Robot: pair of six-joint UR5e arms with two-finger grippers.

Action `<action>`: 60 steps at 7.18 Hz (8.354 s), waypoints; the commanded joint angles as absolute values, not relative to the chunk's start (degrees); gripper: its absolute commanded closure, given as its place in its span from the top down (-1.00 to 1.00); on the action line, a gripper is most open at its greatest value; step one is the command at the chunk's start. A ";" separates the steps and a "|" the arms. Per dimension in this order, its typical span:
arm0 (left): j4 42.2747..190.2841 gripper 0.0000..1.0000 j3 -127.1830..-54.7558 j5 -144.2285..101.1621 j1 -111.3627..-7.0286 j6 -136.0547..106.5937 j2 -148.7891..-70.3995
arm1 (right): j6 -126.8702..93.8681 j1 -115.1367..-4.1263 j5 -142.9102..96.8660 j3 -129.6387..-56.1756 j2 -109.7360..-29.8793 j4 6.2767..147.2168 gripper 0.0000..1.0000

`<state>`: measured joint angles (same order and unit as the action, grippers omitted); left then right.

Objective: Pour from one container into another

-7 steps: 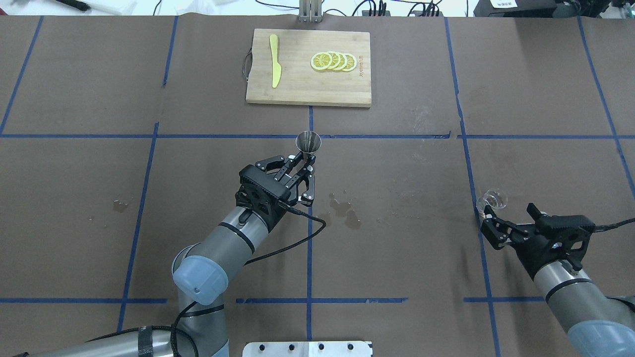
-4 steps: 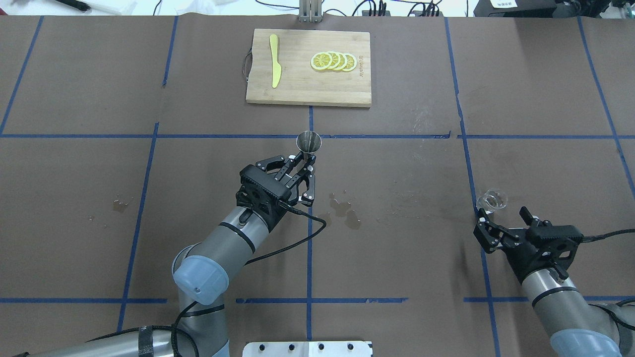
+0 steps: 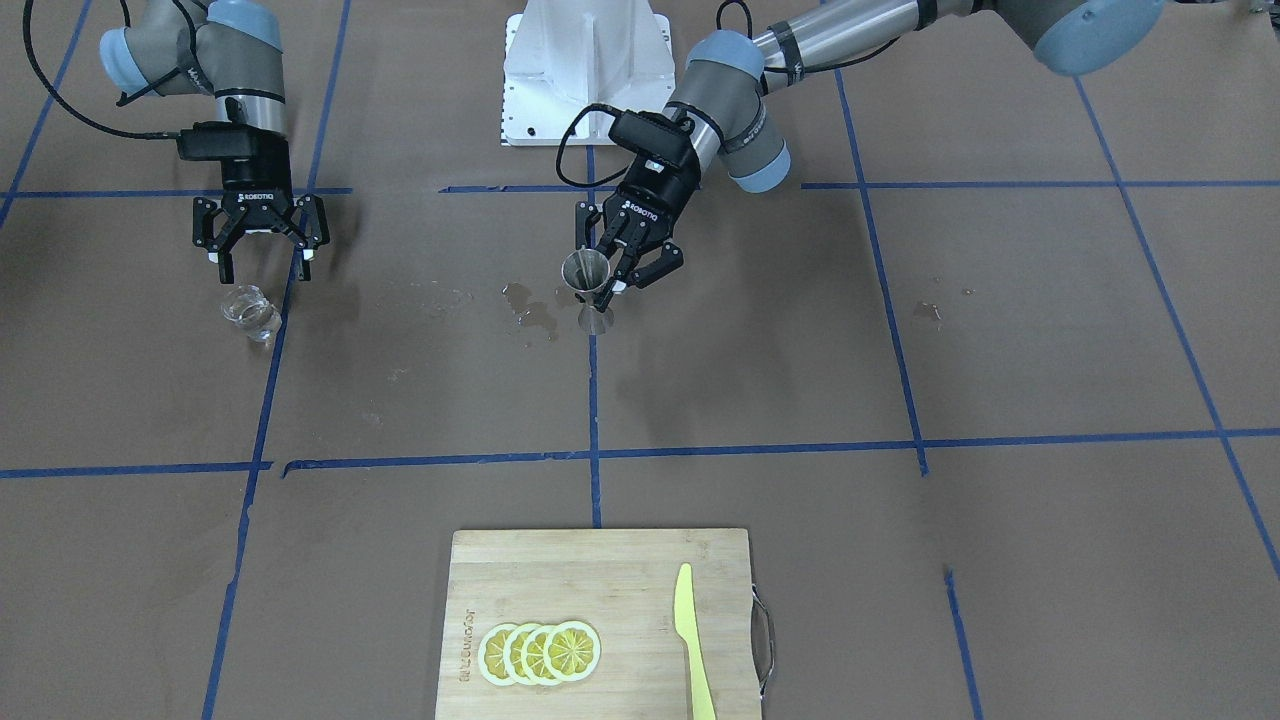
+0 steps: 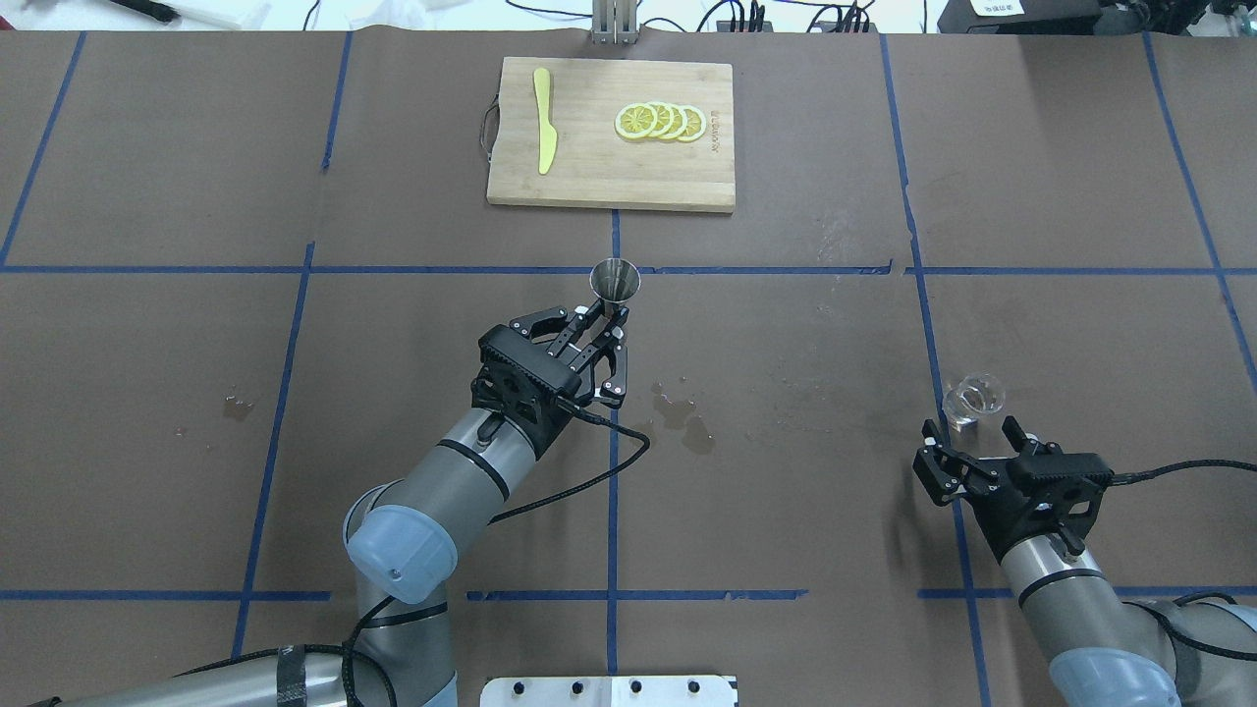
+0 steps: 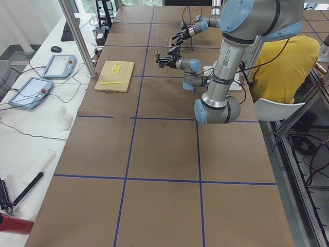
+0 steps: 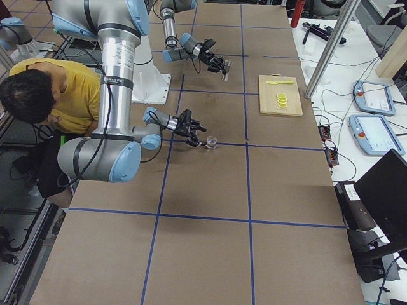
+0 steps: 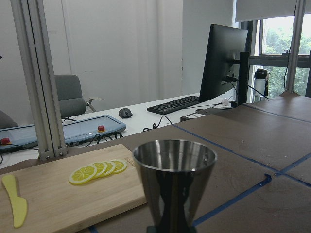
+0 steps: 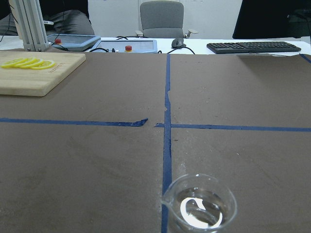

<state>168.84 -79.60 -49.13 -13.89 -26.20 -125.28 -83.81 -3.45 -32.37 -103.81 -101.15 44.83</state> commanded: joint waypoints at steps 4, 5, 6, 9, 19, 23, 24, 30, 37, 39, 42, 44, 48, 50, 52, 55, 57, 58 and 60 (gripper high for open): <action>168.84 -1.00 -79.63 -49.04 -13.89 -26.10 -125.24 | -83.41 -5.61 -35.58 -102.39 -100.81 44.30 0.97; 168.84 -1.00 -79.63 -49.04 -13.89 -26.10 -125.24 | -83.06 -6.93 -37.07 -102.39 -100.81 44.30 0.97; 168.66 -1.00 -79.63 -49.04 -13.89 -26.10 -125.24 | -83.06 -7.20 -37.18 -102.13 -100.64 44.38 0.97; 168.66 -1.00 -79.63 -49.04 -13.89 -26.02 -125.24 | -81.75 -7.90 -37.27 -98.99 -97.67 44.38 0.97; 168.31 -1.00 -79.63 -49.04 -13.89 -26.10 -125.33 | -78.75 -10.72 -40.34 -97.91 -97.20 41.75 -0.21; 168.31 -1.00 -79.63 -49.04 -13.89 -26.02 -125.25 | -78.49 -10.81 -40.34 -103.25 -98.26 41.75 -0.70; 168.31 -1.00 -79.63 -49.04 -13.89 -26.02 -125.24 | -75.44 -11.07 -40.43 -106.49 -98.17 42.01 -0.70; 166.29 -1.00 -79.63 -52.91 -13.45 -25.66 -125.33 | -66.53 -13.98 -42.89 -117.13 -81.25 66.19 -0.71; 167.26 -1.00 -77.96 -52.47 -12.66 -25.93 -125.51 | -58.65 -13.36 -43.15 -120.68 -62.94 90.88 -0.71; 167.34 -1.00 -78.13 -52.82 -12.57 -25.93 -125.68 | -56.87 -13.10 -44.37 -120.41 -61.27 93.93 -0.71; 167.26 -1.00 -78.05 -52.91 -12.57 -25.49 -125.60 | -53.01 -13.36 -44.56 -119.10 -59.07 96.15 -0.71; 167.26 -1.00 -78.22 -53.09 -12.57 -25.14 -125.68 | -52.21 -13.80 -44.56 -116.11 -56.17 96.24 -0.71; 166.99 -1.00 -78.57 -55.28 -12.57 -24.79 -125.68 | -46.86 -14.33 -45.52 -115.49 -55.37 96.42 -0.71; 166.82 -1.00 -78.57 -55.28 -12.57 -24.70 -125.60 | -46.23 -14.33 -45.53 -115.49 -53.54 100.62 -0.71; 166.82 -1.00 -78.57 -55.11 -12.57 -24.52 -125.68 | -43.17 -14.33 -45.53 -115.49 -53.70 101.16 -0.71; 166.73 -1.00 -78.75 -55.02 -12.57 -24.52 -125.60 | -39.73 -14.33 -45.53 -115.49 -53.53 102.57 -0.71; 166.73 -1.00 -78.75 -55.02 -12.57 -24.52 -125.60 | -37.01 -14.33 -45.44 -115.49 -53.44 104.15 -0.71; 166.73 -1.00 -78.75 -55.02 -12.57 -24.52 -125.60 | -34.65 -14.41 -45.35 -115.49 -53.26 105.19 -0.71; 166.73 -1.00 -78.75 -55.11 -12.57 -24.52 -125.60 | -32.89 -14.76 -45.35 -115.49 -52.82 106.08 -0.71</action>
